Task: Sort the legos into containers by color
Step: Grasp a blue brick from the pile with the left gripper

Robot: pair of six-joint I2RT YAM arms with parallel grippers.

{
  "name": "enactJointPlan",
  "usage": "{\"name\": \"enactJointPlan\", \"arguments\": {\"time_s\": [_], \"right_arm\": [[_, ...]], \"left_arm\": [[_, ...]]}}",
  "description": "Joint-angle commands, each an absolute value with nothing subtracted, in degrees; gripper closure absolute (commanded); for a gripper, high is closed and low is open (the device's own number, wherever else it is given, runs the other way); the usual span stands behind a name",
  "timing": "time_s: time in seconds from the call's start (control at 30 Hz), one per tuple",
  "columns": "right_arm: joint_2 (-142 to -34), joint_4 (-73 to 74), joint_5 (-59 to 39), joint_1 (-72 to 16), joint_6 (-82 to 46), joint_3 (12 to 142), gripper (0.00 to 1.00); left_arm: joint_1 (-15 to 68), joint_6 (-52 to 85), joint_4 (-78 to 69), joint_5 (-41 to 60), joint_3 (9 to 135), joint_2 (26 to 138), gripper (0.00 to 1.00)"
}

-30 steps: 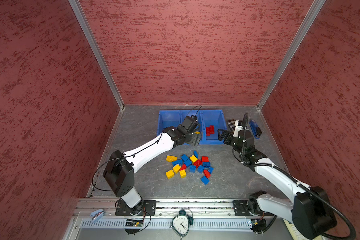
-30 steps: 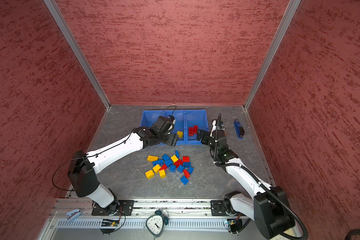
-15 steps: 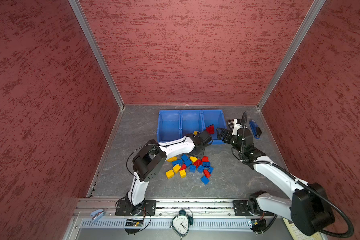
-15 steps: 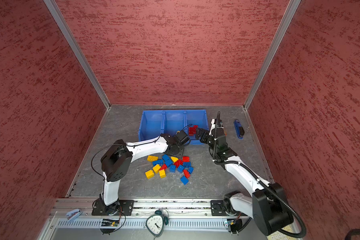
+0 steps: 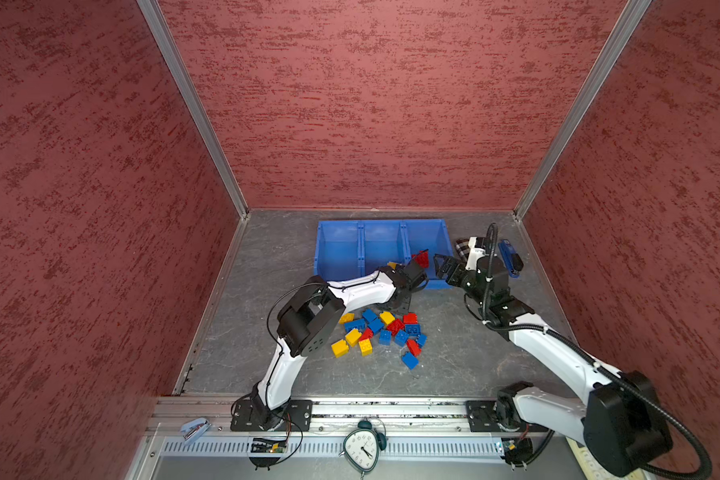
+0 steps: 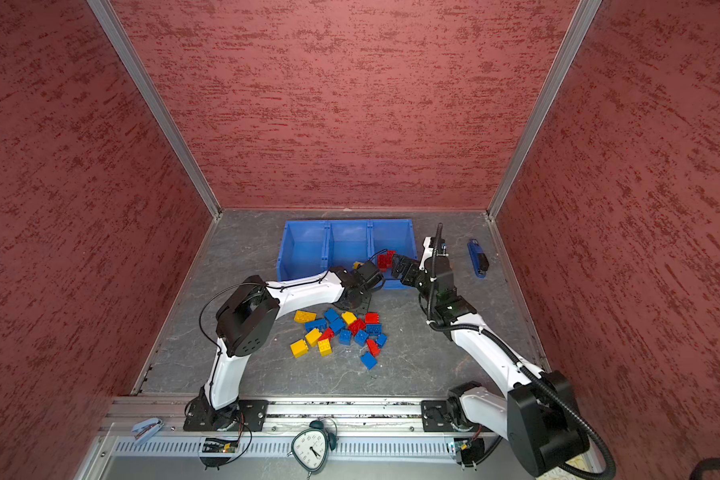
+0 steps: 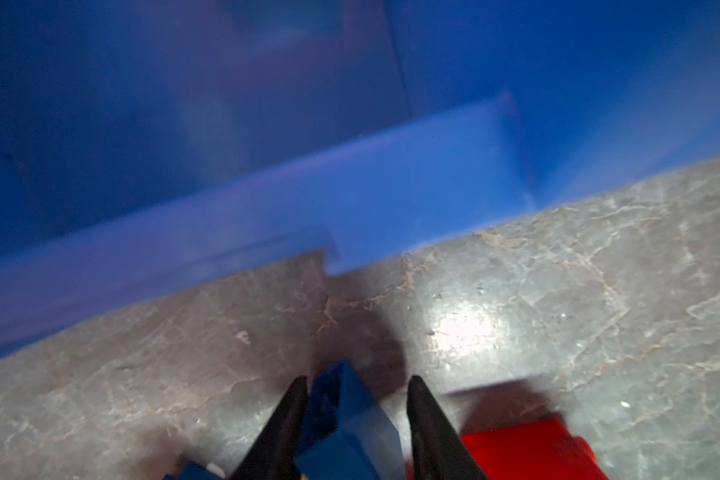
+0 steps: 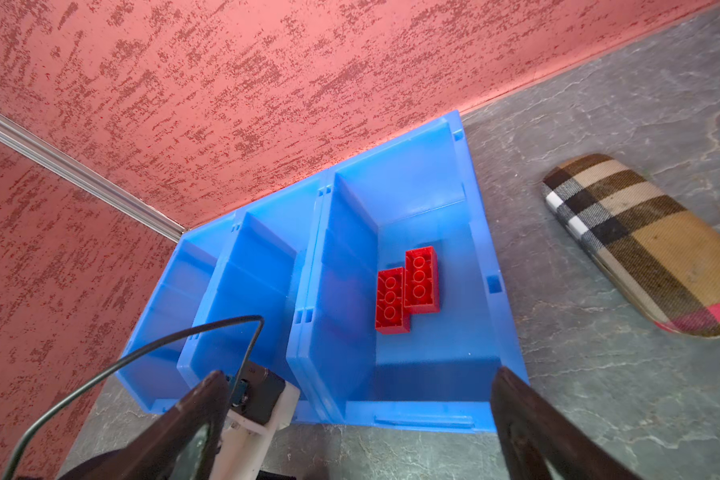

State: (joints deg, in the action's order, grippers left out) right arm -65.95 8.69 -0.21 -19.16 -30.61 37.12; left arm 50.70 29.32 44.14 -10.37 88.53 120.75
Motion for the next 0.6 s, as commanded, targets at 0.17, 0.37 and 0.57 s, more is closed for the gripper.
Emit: {"name": "enactJointPlan", "arguments": {"time_s": [0.17,0.37,0.57], "right_arm": [[-64.9,8.4,0.9,-19.0,-29.8,37.0,0.01],[-64.3,8.4,-0.3,-19.1,-28.3,37.4,0.01],[-63.9,10.8,-5.3,-19.1,-25.9,37.6,0.01]], "left_arm": [[51.4,27.4,43.7,-10.6,88.5,120.3,0.74],[51.8,25.0,41.0,-15.2,83.3,112.4,0.96],[50.1,23.4,34.4,-25.3,73.2,93.7,1.0]]}}
